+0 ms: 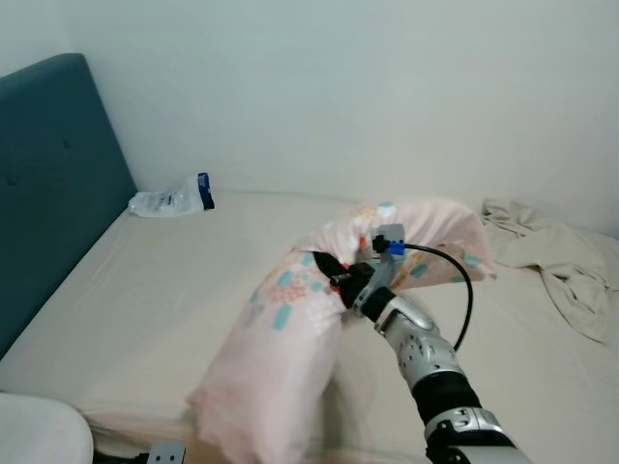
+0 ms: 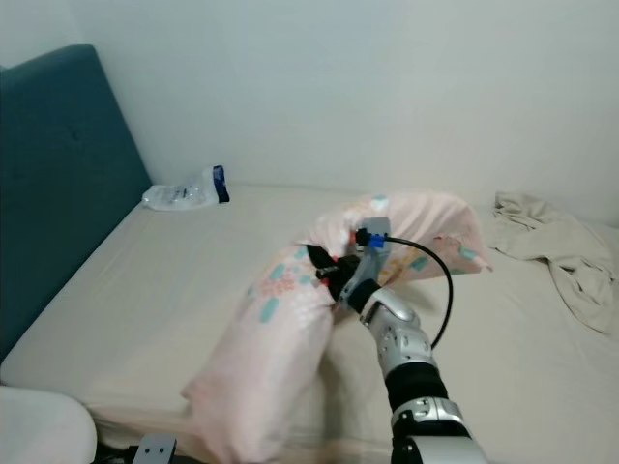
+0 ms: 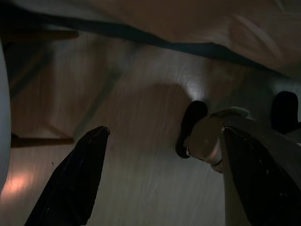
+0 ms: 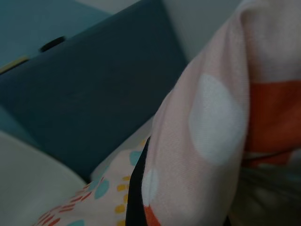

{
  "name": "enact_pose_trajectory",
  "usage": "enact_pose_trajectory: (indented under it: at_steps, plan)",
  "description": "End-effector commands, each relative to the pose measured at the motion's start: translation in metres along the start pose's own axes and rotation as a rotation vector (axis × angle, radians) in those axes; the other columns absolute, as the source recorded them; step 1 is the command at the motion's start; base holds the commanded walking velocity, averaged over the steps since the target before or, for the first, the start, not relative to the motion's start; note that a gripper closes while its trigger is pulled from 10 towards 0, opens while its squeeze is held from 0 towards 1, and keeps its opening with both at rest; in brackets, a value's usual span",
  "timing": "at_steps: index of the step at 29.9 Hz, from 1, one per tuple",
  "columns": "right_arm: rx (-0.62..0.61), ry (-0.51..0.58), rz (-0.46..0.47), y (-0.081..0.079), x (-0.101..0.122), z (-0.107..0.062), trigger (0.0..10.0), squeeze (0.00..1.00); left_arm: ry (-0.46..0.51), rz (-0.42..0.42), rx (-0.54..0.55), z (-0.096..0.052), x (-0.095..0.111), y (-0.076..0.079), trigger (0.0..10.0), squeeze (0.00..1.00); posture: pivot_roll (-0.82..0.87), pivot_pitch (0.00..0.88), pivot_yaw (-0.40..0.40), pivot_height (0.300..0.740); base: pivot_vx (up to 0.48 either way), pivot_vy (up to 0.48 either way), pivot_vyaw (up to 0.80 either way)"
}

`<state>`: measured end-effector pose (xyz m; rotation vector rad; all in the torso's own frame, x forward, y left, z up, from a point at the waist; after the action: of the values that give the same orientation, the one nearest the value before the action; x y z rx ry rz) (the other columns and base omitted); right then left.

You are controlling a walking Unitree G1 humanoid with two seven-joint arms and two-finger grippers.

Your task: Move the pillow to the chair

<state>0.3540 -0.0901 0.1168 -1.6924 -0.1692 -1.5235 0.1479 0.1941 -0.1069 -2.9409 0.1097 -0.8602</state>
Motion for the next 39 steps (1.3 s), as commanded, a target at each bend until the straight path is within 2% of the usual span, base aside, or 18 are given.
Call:
enact_pose_trajectory:
  at_steps: [1,12,16,18,20,30,39]
  plan:
    - [0.07,0.048,-0.023,-0.011,0.01,0.005,10.0,0.0,-0.03,0.01,0.001,-0.001,-0.007,-0.001,10.0,0.0,0.03,0.0,-0.022,0.74,0.0,0.0,0.61]
    - [0.155,0.003,-0.004,-0.022,-0.004,0.005,10.0,0.0,-0.026,0.021,0.018,-0.001,-0.005,-0.004,10.0,0.0,0.03,0.0,-0.022,0.74,0.0,0.0,0.62]
    - [0.169,-0.074,-0.007,-0.03,-0.031,0.0,10.0,0.0,-0.023,0.024,0.019,-0.001,-0.005,-0.004,10.0,0.0,0.04,0.0,-0.026,0.74,0.0,0.0,0.63]
    - [0.168,-0.08,-0.008,-0.03,-0.033,-0.001,10.0,0.0,-0.023,0.024,0.019,-0.001,-0.005,-0.004,10.0,0.0,0.04,0.0,-0.026,0.74,0.0,0.0,0.64]
    - [0.159,-0.086,0.005,-0.03,-0.041,-0.011,10.0,0.0,-0.022,0.023,0.02,-0.001,-0.005,-0.004,10.0,0.0,0.04,0.0,-0.023,0.74,0.0,0.0,0.64]
    - [0.102,-0.085,0.002,-0.026,-0.048,-0.031,10.0,0.0,-0.032,0.037,0.017,-0.002,-0.008,-0.005,10.0,0.0,0.02,0.0,-0.011,0.74,0.0,0.0,0.64]
    - [0.085,-0.092,-0.014,-0.029,-0.048,-0.033,10.0,0.0,-0.021,0.028,0.022,-0.001,-0.003,-0.008,10.0,0.0,0.02,0.0,-0.012,0.74,0.0,0.0,0.64]
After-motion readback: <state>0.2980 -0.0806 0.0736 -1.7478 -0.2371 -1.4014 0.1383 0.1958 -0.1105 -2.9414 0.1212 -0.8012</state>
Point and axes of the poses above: a point about 5 cm out from each wrist's last joint towards the gripper, its own z axis pointing out of the wrist towards the gripper, its own x axis along the axis of the wrist's last joint, y = z × x, the point moved 1 cm from there along z, pointing out of the wrist towards the gripper, and after that the axes turned 6 degrees about z, right-handed, at the moved point
